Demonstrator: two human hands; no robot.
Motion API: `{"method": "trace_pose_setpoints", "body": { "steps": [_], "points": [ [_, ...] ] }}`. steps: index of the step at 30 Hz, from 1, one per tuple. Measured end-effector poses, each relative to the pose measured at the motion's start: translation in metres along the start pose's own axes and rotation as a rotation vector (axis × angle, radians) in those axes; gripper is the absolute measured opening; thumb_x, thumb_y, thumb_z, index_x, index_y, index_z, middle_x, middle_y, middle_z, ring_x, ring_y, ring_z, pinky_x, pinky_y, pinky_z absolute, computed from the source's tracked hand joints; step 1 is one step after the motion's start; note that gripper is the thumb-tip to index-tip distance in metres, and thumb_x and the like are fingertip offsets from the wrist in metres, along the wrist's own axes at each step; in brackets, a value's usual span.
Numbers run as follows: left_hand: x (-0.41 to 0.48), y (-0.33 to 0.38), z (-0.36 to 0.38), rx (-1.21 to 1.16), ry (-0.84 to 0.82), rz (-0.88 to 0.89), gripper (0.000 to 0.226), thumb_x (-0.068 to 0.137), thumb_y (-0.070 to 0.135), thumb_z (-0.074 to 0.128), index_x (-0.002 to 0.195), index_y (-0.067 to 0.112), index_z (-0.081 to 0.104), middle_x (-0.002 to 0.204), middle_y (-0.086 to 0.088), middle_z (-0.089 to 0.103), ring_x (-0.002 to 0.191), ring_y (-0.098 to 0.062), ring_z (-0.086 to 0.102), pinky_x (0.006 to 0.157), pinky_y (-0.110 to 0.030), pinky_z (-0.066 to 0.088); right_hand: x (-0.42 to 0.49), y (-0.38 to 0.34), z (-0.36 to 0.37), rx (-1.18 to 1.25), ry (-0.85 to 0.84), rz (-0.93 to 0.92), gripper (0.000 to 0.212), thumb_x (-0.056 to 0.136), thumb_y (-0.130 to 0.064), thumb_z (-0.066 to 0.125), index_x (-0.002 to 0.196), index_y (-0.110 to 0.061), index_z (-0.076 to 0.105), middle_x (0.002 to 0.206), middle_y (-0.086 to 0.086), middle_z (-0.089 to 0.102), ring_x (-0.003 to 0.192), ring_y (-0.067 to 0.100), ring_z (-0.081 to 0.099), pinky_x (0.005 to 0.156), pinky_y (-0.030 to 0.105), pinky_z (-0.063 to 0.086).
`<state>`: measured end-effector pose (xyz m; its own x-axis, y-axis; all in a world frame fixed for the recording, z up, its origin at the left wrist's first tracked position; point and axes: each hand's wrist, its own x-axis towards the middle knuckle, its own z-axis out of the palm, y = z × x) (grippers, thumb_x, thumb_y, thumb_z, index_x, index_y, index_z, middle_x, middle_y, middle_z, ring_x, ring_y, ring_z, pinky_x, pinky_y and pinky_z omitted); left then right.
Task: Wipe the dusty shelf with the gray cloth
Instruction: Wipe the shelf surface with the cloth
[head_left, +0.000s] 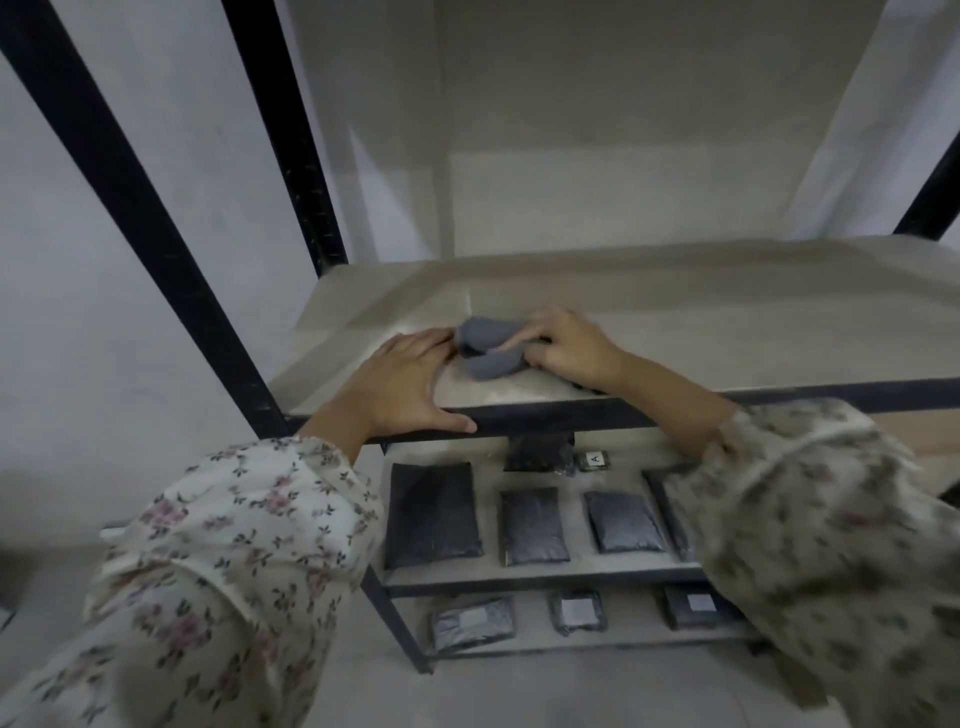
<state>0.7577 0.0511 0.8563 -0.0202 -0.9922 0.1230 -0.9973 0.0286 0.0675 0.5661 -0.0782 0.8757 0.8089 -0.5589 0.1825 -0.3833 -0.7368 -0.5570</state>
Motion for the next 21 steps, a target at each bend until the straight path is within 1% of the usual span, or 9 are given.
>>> {"method": "trace_pose_setpoints", "body": {
  "steps": [3,5,6,8,10,12,15,19,21],
  "points": [
    [0.000,-0.001,0.000,0.003,-0.003,0.001,0.116,0.055,0.086,0.041,0.150,0.024,0.015,0.158,0.005,0.016,0.144,-0.013,0.015,0.117,-0.033,0.011,-0.047,-0.015,-0.001,0.035,-0.117,-0.090,0.039,0.070,-0.022,0.049,0.102,-0.027,0.071,0.106,0.000,0.064,0.093,0.013,0.046,0.085,0.027,0.040],
    [0.001,-0.002,0.000,0.012,-0.014,0.005,0.118,0.052,0.086,0.037,0.150,0.025,0.013,0.158,0.005,0.014,0.144,-0.013,0.014,0.117,-0.033,0.009,-0.063,-0.020,-0.006,0.139,-0.171,-0.130,0.038,0.068,-0.018,0.050,0.099,-0.018,0.073,0.102,0.001,0.063,0.092,0.012,0.051,0.086,0.025,0.041],
    [0.000,-0.002,0.001,0.016,-0.015,0.006,0.117,0.053,0.086,0.039,0.150,0.025,0.013,0.158,0.005,0.014,0.144,-0.013,0.014,0.117,-0.033,0.009,-0.062,-0.019,-0.010,0.210,-0.148,-0.114,0.036,0.069,-0.009,0.052,0.099,-0.012,0.072,0.100,0.005,0.063,0.090,0.009,0.054,0.086,0.023,0.042],
    [0.001,-0.002,0.000,0.012,-0.010,0.009,0.113,0.060,0.083,0.050,0.150,0.025,0.013,0.158,0.005,0.015,0.144,-0.014,0.015,0.117,-0.035,0.010,-0.046,-0.017,-0.021,0.310,0.015,-0.009,0.037,0.075,0.005,0.053,0.105,-0.009,0.068,0.097,0.007,0.063,0.079,-0.003,0.058,0.078,0.015,0.043],
    [0.000,-0.001,-0.001,0.005,-0.012,0.014,0.110,0.064,0.079,0.055,0.150,0.025,0.012,0.158,0.005,0.014,0.144,-0.015,0.015,0.117,-0.036,0.010,-0.024,-0.011,-0.025,0.258,0.109,0.091,0.037,0.081,0.003,0.051,0.109,-0.015,0.068,0.103,0.006,0.065,0.090,0.006,0.061,0.077,0.019,0.044],
    [-0.001,0.000,-0.002,0.002,-0.022,0.015,0.108,0.067,0.077,0.055,0.150,0.025,0.011,0.158,0.005,0.013,0.144,-0.015,0.013,0.117,-0.036,0.009,-0.007,0.000,-0.015,0.022,0.121,0.177,0.034,0.085,-0.009,0.051,0.111,-0.022,0.068,0.115,0.006,0.064,0.103,0.023,0.059,0.076,0.027,0.043],
    [-0.002,0.000,-0.004,-0.004,-0.038,0.001,0.107,0.068,0.075,0.057,0.150,0.023,0.011,0.159,0.004,0.012,0.144,-0.015,0.012,0.118,-0.036,0.008,-0.015,-0.004,0.004,-0.200,0.139,0.148,0.034,0.085,-0.019,0.049,0.112,-0.030,0.067,0.123,0.003,0.062,0.109,0.025,0.055,0.080,0.029,0.041],
    [-0.002,0.002,-0.006,-0.010,-0.053,0.008,0.106,0.070,0.073,0.057,0.150,0.020,0.011,0.159,0.003,0.010,0.145,-0.015,0.010,0.119,-0.039,0.009,-0.052,-0.030,0.007,0.018,0.017,0.009,0.040,0.069,-0.018,0.048,0.100,-0.025,0.072,0.106,0.003,0.065,0.096,0.016,0.050,0.081,0.029,0.041],
    [-0.003,0.000,-0.006,-0.011,-0.074,0.016,0.106,0.071,0.074,0.055,0.151,0.021,0.010,0.159,0.003,0.008,0.146,-0.015,0.009,0.119,-0.039,0.009,-0.058,-0.035,0.000,0.212,-0.040,0.022,0.036,0.071,-0.006,0.052,0.095,-0.024,0.071,0.099,0.010,0.066,0.095,0.029,0.058,0.086,0.039,0.047]
  ]
}}
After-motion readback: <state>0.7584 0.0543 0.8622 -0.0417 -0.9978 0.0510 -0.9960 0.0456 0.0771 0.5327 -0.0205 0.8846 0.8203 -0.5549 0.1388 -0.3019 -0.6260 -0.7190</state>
